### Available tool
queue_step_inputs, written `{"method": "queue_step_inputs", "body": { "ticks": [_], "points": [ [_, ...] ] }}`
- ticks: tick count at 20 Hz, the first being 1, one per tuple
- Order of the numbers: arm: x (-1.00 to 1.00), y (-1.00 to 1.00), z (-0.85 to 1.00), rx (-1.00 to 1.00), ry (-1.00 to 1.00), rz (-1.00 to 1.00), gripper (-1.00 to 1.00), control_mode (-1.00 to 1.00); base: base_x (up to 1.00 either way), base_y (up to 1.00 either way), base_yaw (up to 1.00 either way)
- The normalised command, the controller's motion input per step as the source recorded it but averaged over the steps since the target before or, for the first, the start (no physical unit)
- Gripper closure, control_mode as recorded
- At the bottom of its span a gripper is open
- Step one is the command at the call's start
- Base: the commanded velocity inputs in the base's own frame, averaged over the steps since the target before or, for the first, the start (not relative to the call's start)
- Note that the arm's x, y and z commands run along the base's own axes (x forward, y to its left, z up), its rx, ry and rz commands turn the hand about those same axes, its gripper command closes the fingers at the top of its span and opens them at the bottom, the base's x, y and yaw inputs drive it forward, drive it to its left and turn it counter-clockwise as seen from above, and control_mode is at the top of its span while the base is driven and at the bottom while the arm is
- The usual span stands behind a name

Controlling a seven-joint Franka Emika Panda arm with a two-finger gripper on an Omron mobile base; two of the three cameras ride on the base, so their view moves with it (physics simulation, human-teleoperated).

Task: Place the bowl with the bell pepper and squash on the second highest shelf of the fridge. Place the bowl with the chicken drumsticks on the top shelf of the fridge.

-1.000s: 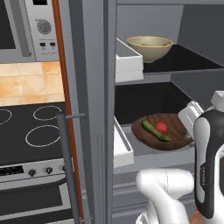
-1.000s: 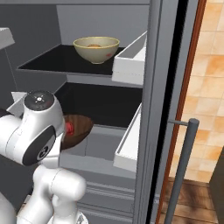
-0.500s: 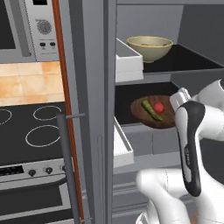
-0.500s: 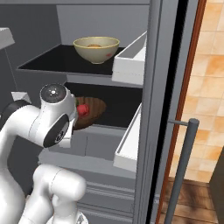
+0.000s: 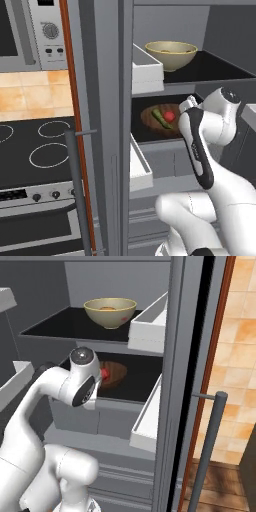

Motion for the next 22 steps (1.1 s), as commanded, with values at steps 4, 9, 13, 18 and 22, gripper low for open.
{"method": "queue_step_inputs", "body": {
  "ticks": [4, 9, 13, 18, 22],
  "points": [
    [0.80, -0.14, -0.65, 0.01, 0.00, 0.00, 1.00, -1.00, 0.00, 0.00, 0.00],
    [0.67, -0.23, -0.52, 0.00, 0.00, -0.02, 1.00, -1.00, 0.00, 0.00, 0.00],
    [0.92, -0.11, -0.17, 0.00, 0.00, -0.02, 1.00, -1.00, 0.00, 0.00, 0.00],
    [0.95, 0.00, -0.01, 0.00, 0.00, -0.06, 1.00, -1.00, 0.00, 0.00, 0.00],
    [0.39, 0.00, 0.00, 0.00, 0.00, -0.03, -1.00, -1.00, 0.00, 0.00, 0.00]
  ]
}}
